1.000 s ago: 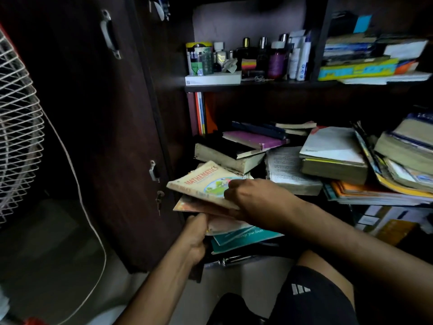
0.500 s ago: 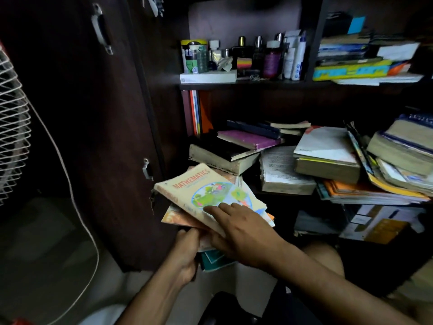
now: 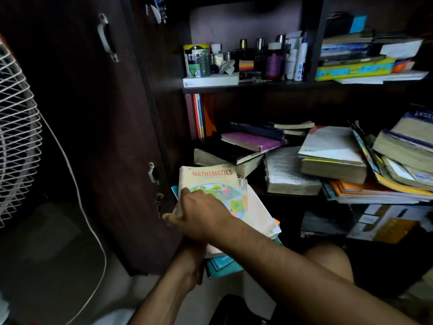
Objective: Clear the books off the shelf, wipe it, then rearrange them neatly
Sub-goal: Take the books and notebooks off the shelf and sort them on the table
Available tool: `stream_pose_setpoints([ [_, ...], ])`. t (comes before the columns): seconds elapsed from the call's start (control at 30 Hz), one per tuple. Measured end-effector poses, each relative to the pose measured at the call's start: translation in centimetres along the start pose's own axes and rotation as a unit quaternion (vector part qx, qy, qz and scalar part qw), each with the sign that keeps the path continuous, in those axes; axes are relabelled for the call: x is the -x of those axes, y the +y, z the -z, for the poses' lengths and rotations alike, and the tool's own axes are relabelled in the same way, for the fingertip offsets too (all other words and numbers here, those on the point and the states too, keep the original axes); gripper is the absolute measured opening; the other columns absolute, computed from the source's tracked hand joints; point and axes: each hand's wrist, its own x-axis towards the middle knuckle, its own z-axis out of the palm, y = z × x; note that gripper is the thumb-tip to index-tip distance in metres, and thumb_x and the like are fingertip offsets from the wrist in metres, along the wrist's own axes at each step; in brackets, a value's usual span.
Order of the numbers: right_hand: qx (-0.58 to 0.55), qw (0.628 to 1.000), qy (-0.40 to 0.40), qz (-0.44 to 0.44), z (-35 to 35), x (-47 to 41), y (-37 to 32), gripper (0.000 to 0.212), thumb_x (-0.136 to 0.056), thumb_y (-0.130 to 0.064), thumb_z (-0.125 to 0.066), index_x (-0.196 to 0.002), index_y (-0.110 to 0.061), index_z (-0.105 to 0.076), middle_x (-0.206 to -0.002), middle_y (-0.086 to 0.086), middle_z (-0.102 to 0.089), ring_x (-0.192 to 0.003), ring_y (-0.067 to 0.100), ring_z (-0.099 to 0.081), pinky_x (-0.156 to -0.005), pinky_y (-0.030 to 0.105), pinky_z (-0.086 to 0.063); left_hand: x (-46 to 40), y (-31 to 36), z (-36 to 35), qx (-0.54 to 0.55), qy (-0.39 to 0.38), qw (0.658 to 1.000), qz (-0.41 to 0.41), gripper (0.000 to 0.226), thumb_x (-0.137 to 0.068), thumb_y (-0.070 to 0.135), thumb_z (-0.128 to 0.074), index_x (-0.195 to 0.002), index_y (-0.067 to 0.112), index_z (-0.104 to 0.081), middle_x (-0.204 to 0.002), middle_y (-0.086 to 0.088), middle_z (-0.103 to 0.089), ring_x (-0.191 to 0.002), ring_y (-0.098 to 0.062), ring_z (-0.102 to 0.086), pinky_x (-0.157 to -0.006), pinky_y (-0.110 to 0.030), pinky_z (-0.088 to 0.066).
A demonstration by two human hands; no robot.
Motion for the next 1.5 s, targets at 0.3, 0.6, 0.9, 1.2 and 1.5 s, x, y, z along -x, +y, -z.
stream_pose_setpoints([
  [0.3, -0.296, 0.894, 0.054, -0.331, -0.1, 2.3, 13.9, 0.113, -0.055, -0.091, -0.068, -0.139, -0.019, -0.051, -0.134, 0.01, -0.061, -0.114, 0.03, -0.064, -0.091, 0.046, -0.057, -0.5, 0.1, 1.5, 0.008, 0.034, 0.999, -0.02, 0.028, -0.093, -0.001, -0.061, -0.118, 0.01, -0.068, -0.099, -0.001, -0.079, -0.09, -0.021, -0.076, -0.082, -0.04, -0.061],
  [0.6, -0.707, 0.647, -0.028, -0.284, -3.2, 9.3, 11.5, 0.041, -0.087, -0.026, -0.073, -0.123, -0.007, -0.069, -0.115, 0.02, -0.073, -0.098, 0.034, -0.074, -0.078, 0.042, -0.062, 4.8, 2.5, 4.2, -0.037, -0.031, 0.998, -0.041, 0.039, -0.08, 0.0, -0.076, -0.118, 0.009, -0.069, -0.11, -0.005, -0.077, -0.102, -0.024, -0.073, -0.101, -0.047, -0.053],
  [0.9, -0.719, 0.605, 0.193, -0.281, 4.5, 21.6, 15.0, 0.049, -0.077, -0.019, -0.079, -0.123, -0.006, -0.068, -0.114, 0.023, -0.073, -0.099, 0.04, -0.073, -0.085, 0.054, -0.06, 7.4, 5.3, -7.7, -0.125, -0.229, 0.959, -0.107, 0.031, -0.096, -0.008, -0.056, -0.09, 0.017, -0.072, -0.091, 0.004, -0.079, -0.072, -0.006, -0.074, -0.064, -0.024, -0.059],
  [1.2, -0.479, 0.667, 0.501, -0.271, 15.4, 46.6, 25.1, 0.056, -0.083, -0.009, -0.08, -0.134, -0.008, -0.056, -0.125, 0.017, -0.07, -0.111, 0.04, -0.069, -0.097, 0.058, -0.054, 9.2, 2.5, -36.7, 0.067, -0.609, 0.78, 0.128, 0.07, -0.108, 0.002, -0.032, -0.077, 0.037, -0.083, -0.084, 0.015, -0.077, -0.081, 0.0, -0.073, -0.071, -0.017, -0.057],
  [1.5, -0.264, 0.67, 0.623, -0.305, 19.8, 55.5, 34.5, 0.056, -0.083, 0.002, -0.077, -0.126, -0.016, -0.046, -0.11, -0.002, -0.077, -0.095, 0.012, -0.074, -0.076, 0.025, -0.059, 10.2, 0.3, -57.2, -0.177, -0.678, 0.706, -0.101, 0.057, -0.075, 0.007, -0.08, -0.13, 0.005, -0.066, -0.111, -0.01, -0.076, -0.1, -0.024, -0.074, -0.081, -0.035, -0.061],
])
